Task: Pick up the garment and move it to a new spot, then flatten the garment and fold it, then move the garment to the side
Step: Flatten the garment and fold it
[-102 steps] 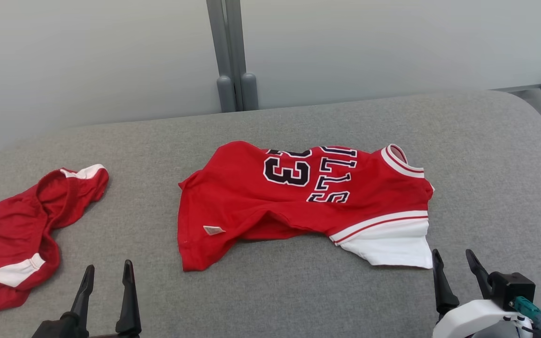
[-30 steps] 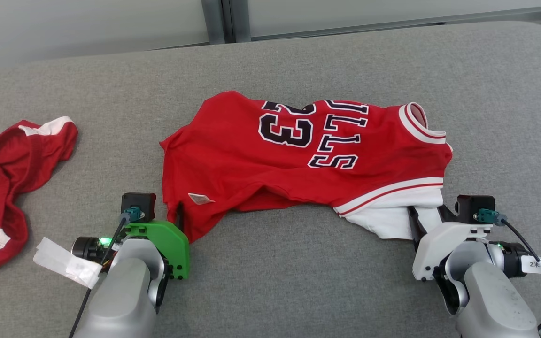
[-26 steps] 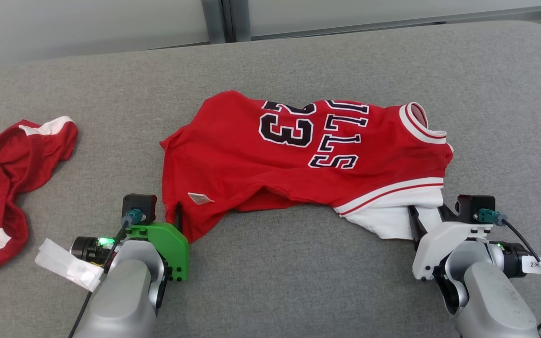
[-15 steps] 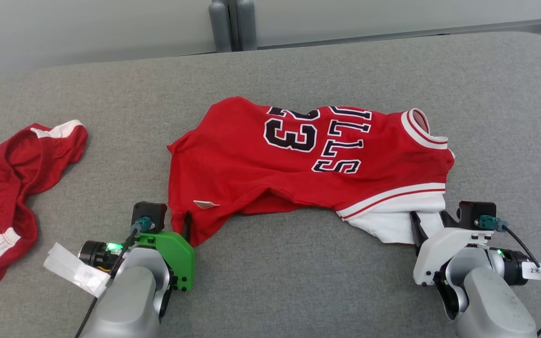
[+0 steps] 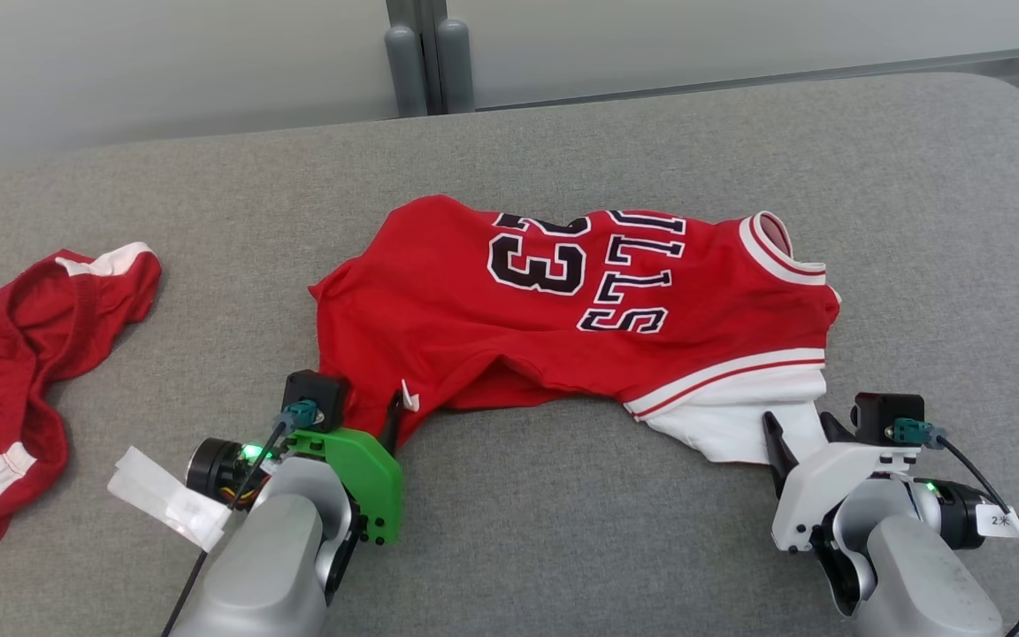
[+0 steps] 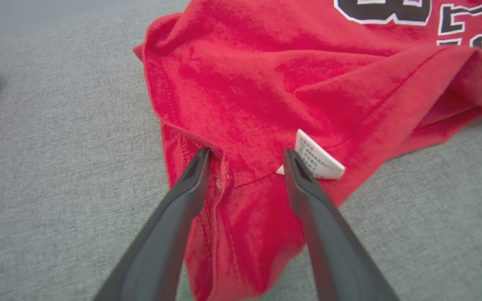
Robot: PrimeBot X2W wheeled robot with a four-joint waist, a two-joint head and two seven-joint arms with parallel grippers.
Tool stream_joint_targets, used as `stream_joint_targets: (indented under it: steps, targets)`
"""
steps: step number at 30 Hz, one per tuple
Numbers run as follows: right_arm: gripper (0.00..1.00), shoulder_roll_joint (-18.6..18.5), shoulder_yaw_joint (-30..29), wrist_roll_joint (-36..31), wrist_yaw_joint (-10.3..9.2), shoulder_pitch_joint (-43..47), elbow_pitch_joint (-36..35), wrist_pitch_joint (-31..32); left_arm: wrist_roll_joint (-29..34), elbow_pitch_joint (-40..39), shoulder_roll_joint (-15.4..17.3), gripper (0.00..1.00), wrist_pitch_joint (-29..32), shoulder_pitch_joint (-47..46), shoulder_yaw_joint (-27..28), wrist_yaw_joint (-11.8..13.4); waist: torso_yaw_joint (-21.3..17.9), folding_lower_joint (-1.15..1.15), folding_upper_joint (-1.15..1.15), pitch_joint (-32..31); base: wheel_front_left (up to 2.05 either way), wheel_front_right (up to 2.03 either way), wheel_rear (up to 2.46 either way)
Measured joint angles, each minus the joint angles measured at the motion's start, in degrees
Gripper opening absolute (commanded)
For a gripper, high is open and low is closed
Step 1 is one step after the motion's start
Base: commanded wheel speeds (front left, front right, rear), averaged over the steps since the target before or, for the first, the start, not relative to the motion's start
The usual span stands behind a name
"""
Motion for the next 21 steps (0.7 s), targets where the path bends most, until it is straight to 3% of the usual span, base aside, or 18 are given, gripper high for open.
stream_joint_targets:
  steps: [4, 8, 9, 10, 12, 16, 17, 18, 19, 20, 21]
  targets:
    - [1.00, 0.02, -0.11, -0.01, 0.00, -0.02, 0.42, -0.18, -0.88, -0.49, -0.02, 0.80, 0.63, 0.16, -1.03, 1.23, -0.02, 0.00, 0.00, 0.00, 0.00, 0.00, 0.00]
    - [1.00, 0.04, -0.11, 0.15, 0.02, -0.37, 1.01, -0.02, -1.91, 0.14, 0.00, 0.64, 1.36, 0.12, -0.67, 3.02, -0.17, 0.00, 0.00, 0.51, 0.00, 0.00, 0.00]
    - [1.00, 0.04, -0.08, 0.15, 0.03, -0.48, 1.18, 0.18, -1.97, 0.24, 0.01, 0.55, 1.37, 0.05, -0.64, 3.07, -0.22, 0.00, 0.00, 0.72, 0.00, 0.00, 0.00]
    - [1.00, 0.03, 0.02, 0.16, 0.03, -0.82, 1.43, 0.71, -2.07, 0.38, 0.02, 0.35, 1.45, -0.15, -0.58, 3.18, -0.26, 0.00, 0.00, 1.14, 0.00, 0.00, 0.00]
    - [1.00, 0.00, 0.49, 0.25, 0.03, -1.23, 1.69, 1.42, -2.22, 0.53, 0.05, 0.31, 1.31, -0.54, -0.57, 3.19, -0.28, 0.00, 0.00, 1.59, 0.00, 0.00, 0.00]
    - [1.00, -0.27, 1.85, 0.88, 0.01, -1.45, 1.78, 2.59, -2.67, 0.65, 0.05, 0.34, 0.79, -0.73, -0.55, 3.46, -0.12, 0.00, 0.00, 2.15, 0.00, 0.00, 0.00]
    - [1.00, -0.40, 2.30, 1.13, 0.00, -1.48, 1.78, 2.88, -2.82, 0.73, 0.04, 0.30, 0.78, -0.73, -0.55, 3.53, -0.06, 0.00, 0.00, 2.22, 0.00, 0.00, 0.00]
    - [0.92, -0.55, 2.93, 1.52, 0.00, -1.54, 1.78, 3.42, -2.93, 0.86, 0.04, 0.27, 0.76, -0.73, -0.55, 3.55, 0.02, 0.00, 0.00, 2.28, 0.00, 0.00, 0.00]
    - [0.48, -0.64, 3.47, 1.86, -0.08, -1.55, 1.77, 3.86, -3.13, 0.96, 0.04, 0.14, 0.68, -0.73, -0.54, 3.66, 0.09, 0.00, 0.00, 2.33, 0.00, 0.00, 0.00]
    - [0.40, -0.83, 3.99, 2.14, -0.09, -1.59, 1.76, 4.09, -3.35, 1.04, 0.04, 0.00, 0.41, -0.74, -0.48, 3.74, 0.15, 0.00, 0.00, 2.35, 0.00, 0.00, 0.00]
    - [0.30, -0.98, 4.44, 2.24, -0.14, -1.64, 1.70, 4.48, -3.46, 1.12, 0.04, 0.00, 0.22, -0.74, -0.47, 3.79, 0.19, 0.00, 0.00, 2.37, 0.00, 0.00, 0.00]
